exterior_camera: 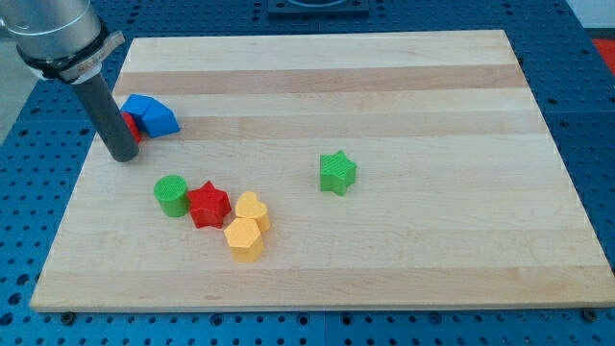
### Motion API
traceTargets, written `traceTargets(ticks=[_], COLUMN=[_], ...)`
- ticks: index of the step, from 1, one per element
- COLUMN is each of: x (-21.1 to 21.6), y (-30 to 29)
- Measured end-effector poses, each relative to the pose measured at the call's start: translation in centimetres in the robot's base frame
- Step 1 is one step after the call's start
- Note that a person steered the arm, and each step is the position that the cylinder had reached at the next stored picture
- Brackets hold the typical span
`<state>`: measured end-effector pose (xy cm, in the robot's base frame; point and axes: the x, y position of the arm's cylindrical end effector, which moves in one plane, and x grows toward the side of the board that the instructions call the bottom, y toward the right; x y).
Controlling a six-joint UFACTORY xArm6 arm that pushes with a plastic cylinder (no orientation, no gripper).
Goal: Push the green circle into the blue triangle
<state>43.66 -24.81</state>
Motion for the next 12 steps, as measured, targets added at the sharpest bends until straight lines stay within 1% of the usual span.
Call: traceTargets(ticks=[1,2,3,4,5,6,8,9,10,11,12], x=[4.2,9.5,10.8,10.6,9.2,6.7,1.9,0.3,-0.9,-1.0,-1.0], y=[-0.8,0.8,5.9,8.5,8.4,8.1,4.8,3.8,3.2,3.3,7.1])
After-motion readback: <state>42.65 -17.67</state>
